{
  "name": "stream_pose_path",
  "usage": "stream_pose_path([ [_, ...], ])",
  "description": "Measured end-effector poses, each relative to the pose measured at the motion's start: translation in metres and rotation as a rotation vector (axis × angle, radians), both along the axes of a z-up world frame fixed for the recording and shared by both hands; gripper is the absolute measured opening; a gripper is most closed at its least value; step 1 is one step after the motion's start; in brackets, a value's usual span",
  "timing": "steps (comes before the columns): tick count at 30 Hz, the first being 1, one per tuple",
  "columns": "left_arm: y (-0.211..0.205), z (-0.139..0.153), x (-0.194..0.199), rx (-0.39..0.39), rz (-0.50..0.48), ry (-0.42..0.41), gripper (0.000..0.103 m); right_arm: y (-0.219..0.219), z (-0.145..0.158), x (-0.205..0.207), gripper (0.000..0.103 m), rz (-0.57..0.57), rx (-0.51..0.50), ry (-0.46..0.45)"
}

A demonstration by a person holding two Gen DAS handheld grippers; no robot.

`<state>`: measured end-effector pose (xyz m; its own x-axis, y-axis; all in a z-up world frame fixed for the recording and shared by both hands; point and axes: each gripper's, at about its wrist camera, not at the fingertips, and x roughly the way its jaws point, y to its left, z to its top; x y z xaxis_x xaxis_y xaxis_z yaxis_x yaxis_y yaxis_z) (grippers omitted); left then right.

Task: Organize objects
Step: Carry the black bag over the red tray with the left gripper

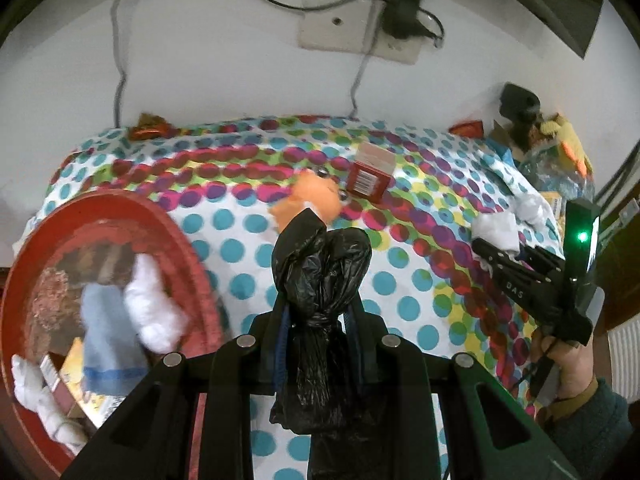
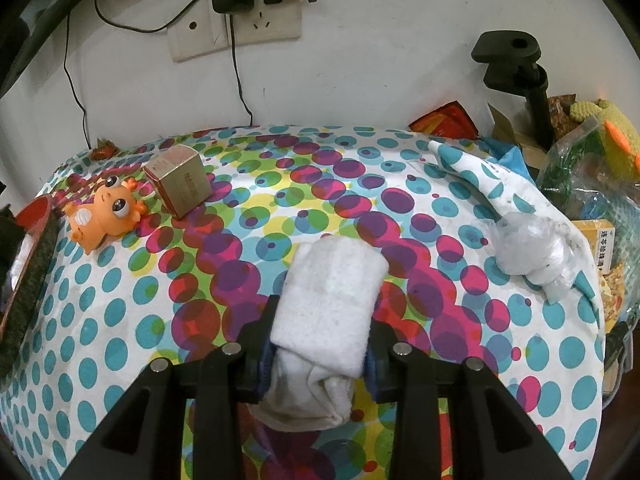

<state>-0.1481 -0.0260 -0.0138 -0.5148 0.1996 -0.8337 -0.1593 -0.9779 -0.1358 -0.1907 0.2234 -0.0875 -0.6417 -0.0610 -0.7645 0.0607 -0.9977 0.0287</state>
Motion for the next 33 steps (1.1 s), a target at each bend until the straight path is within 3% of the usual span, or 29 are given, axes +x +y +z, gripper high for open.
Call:
stream_pose_path([
  [14, -0.101, 0.017, 0.007, -0.046, 0.191, 0.012, 0.023, -0.002, 0.000, 0.000, 0.035, 0.001, 0.014, -0.001],
  [24, -0.199, -0.012, 0.001, -0.054, 0.401, -0.041, 0.023, -0.002, 0.000, -0.001, 0.036, 0.001, 0.014, -0.001],
  [33, -0.249, -0.035, -0.011, -0.059, 0.491, -0.083, 0.023, -0.003, 0.001, -0.001, 0.037, 0.002, 0.021, -0.002],
])
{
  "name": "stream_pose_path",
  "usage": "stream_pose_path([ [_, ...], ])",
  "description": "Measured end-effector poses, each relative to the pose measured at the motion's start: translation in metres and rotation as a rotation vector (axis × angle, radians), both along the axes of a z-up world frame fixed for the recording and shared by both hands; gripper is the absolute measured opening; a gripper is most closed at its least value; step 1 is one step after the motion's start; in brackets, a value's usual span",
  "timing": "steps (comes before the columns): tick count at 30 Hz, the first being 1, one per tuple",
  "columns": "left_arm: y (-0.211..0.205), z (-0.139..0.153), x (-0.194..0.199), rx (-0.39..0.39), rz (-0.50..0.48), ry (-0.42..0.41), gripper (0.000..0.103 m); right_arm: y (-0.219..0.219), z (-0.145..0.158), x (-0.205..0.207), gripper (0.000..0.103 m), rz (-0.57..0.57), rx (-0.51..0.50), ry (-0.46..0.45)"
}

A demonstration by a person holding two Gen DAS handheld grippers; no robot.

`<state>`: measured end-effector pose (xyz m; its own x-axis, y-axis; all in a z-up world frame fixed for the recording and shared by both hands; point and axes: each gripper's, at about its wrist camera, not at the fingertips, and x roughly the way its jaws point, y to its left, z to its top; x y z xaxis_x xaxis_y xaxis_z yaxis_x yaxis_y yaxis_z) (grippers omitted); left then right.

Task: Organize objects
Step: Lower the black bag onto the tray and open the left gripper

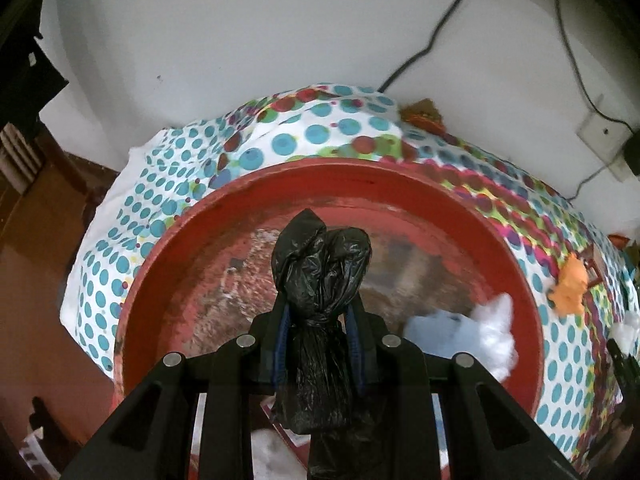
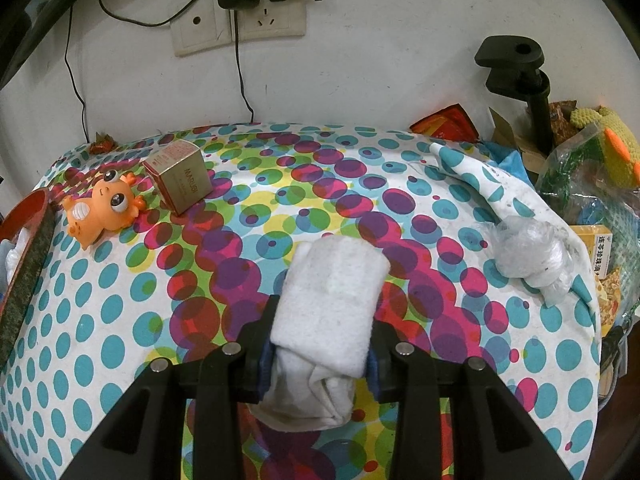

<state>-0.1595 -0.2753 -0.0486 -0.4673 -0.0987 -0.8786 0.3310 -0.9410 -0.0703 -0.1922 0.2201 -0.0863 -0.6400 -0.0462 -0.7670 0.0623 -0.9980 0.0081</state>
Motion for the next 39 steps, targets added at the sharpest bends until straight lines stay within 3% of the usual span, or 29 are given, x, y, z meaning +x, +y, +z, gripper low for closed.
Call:
stream_pose_path([
  [13, -0.023, -0.023, -0.015, 0.032, 0.041, -0.047, 0.026, -0.001, 0.000, 0.000, 0.037, -0.001, 0.002, -0.001],
  [20, -0.020, -0.026, -0.015, 0.022, 0.017, -0.059, 0.030, -0.002, 0.000, 0.000, 0.037, 0.000, 0.005, -0.001],
  [27, -0.019, -0.018, -0.007, 0.021, 0.029, -0.041, 0.054, -0.001, 0.000, 0.000, 0.037, 0.003, 0.011, -0.001],
  [32, -0.014, -0.005, 0.004, 0.022, 0.014, -0.011, 0.054, -0.002, 0.000, 0.000, 0.037, 0.003, 0.013, -0.001],
  [39, 0.004, 0.009, 0.036, 0.014, -0.026, 0.029, 0.067, -0.002, 0.000, 0.000, 0.037, 0.004, 0.021, -0.001],
])
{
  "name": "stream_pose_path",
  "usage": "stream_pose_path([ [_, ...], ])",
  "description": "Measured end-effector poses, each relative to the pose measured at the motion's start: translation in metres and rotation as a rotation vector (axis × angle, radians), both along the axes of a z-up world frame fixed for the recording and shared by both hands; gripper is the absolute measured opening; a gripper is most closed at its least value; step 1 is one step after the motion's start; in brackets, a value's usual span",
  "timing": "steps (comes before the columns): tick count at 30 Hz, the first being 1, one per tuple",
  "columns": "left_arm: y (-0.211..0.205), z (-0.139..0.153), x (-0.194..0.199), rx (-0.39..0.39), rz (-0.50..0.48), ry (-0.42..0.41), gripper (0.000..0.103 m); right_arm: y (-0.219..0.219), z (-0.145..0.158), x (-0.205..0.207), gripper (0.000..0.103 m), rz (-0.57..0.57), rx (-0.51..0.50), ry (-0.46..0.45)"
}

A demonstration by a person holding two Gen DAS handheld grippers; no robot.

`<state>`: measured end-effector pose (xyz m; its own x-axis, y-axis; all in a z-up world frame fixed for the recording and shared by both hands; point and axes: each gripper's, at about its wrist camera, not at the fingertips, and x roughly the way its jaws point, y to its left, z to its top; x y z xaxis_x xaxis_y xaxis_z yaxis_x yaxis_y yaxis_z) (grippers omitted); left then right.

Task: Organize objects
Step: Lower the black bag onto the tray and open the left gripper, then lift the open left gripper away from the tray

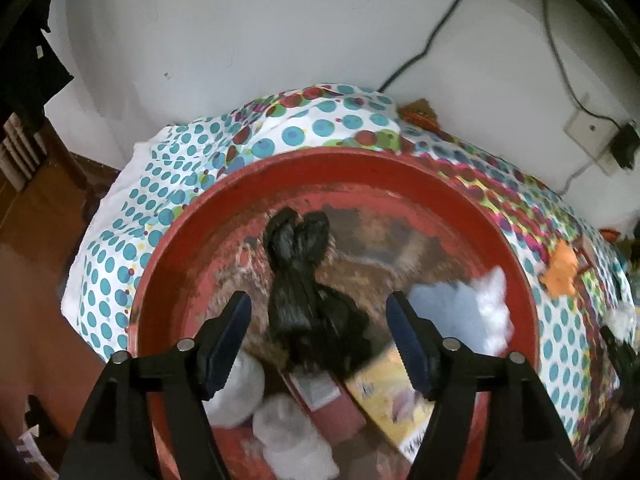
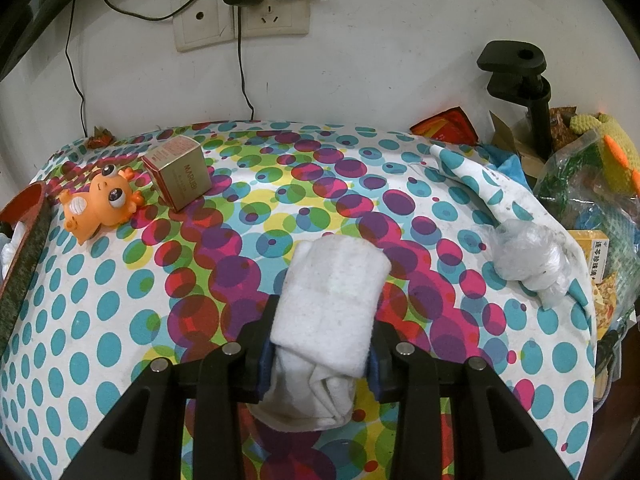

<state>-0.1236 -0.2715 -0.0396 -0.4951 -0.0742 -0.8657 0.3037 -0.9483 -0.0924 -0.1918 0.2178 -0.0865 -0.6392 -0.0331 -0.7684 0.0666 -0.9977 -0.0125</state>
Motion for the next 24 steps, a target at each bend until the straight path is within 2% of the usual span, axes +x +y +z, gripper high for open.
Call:
stream_pose_path([
  [5, 0.008, 0.002, 0.028, 0.006, -0.005, 0.015, 0.068, -0.002, 0.000, 0.000, 0.037, 0.001, 0.019, 0.000],
  [8, 0.009, 0.004, 0.049, 0.006, 0.016, 0.035, 0.074, -0.003, 0.000, 0.000, 0.037, 0.002, 0.028, 0.000],
  [10, 0.009, 0.007, 0.062, -0.013, 0.030, 0.049, 0.085, -0.004, -0.001, 0.000, 0.037, 0.003, 0.039, 0.001],
  [15, 0.011, 0.012, 0.094, -0.088, 0.062, 0.079, 0.088, -0.006, -0.001, 0.000, 0.037, 0.005, 0.056, 0.001],
  [24, 0.015, 0.010, 0.134, -0.167, 0.090, 0.096, 0.092, -0.006, -0.001, 0.000, 0.037, 0.004, 0.058, 0.002],
])
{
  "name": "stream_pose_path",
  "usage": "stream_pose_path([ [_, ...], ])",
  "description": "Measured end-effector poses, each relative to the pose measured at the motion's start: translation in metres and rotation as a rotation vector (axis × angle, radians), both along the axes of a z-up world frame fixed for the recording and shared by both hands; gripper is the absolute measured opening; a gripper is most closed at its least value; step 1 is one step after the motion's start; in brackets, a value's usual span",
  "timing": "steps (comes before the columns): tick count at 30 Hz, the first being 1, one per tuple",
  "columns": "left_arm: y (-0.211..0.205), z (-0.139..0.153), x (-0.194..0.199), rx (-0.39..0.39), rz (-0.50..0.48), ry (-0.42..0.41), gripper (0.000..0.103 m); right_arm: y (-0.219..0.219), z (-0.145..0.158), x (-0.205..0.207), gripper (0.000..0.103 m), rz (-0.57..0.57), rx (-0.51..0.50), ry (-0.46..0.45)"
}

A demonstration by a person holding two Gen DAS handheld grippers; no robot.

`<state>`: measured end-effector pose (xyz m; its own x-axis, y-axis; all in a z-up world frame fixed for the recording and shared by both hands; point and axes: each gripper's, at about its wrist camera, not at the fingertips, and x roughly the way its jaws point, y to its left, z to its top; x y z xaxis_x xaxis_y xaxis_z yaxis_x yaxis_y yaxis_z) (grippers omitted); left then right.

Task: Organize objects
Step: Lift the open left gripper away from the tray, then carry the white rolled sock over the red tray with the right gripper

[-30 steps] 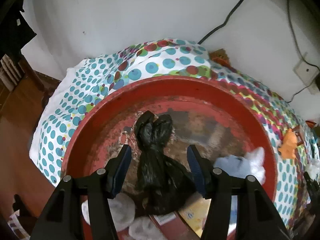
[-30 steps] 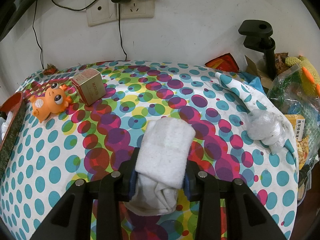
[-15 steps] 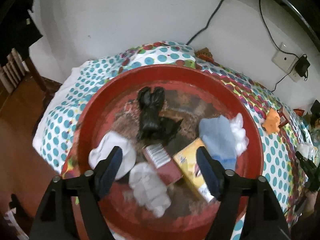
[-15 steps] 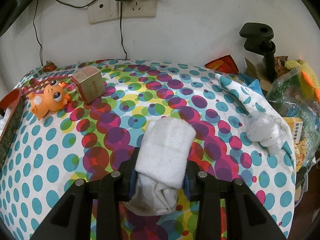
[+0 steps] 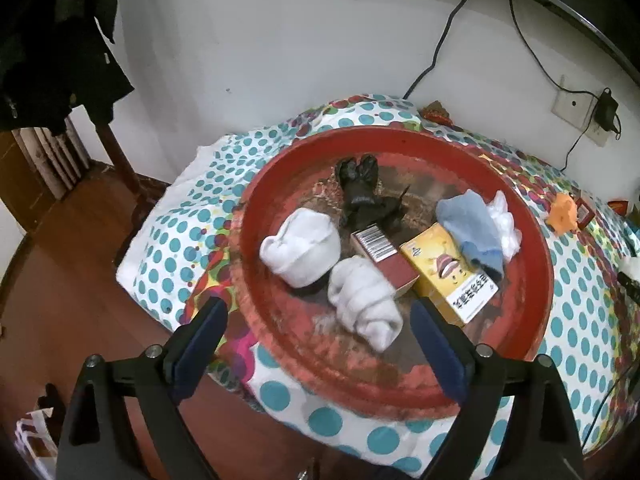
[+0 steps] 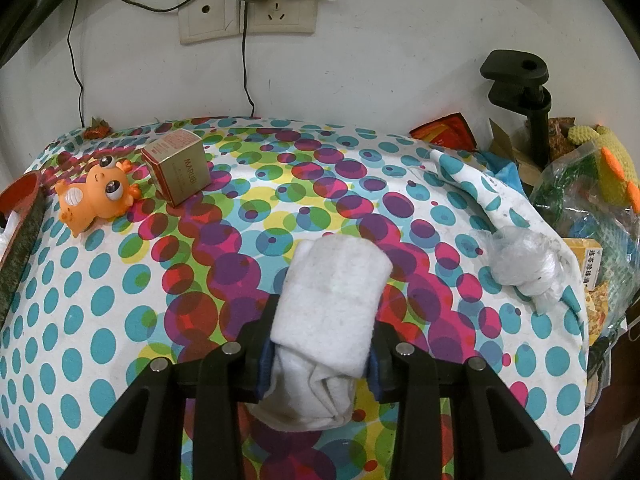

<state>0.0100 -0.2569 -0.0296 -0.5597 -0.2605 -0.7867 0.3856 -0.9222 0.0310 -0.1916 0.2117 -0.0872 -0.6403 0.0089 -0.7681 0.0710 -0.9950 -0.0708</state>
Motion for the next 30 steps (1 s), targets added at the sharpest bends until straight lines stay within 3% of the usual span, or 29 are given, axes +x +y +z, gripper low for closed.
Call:
stream_pose_path([
  [21, -0.010, -0.002, 0.023, -0.025, 0.016, 0.046, 0.095, -0.012, 0.003, 0.004, 0.035, -0.015, 0.093, 0.017],
  [30, -0.022, -0.007, 0.026, -0.009, 0.040, 0.041, 0.095, -0.023, 0.013, 0.017, 0.034, -0.060, 0.032, 0.028],
])
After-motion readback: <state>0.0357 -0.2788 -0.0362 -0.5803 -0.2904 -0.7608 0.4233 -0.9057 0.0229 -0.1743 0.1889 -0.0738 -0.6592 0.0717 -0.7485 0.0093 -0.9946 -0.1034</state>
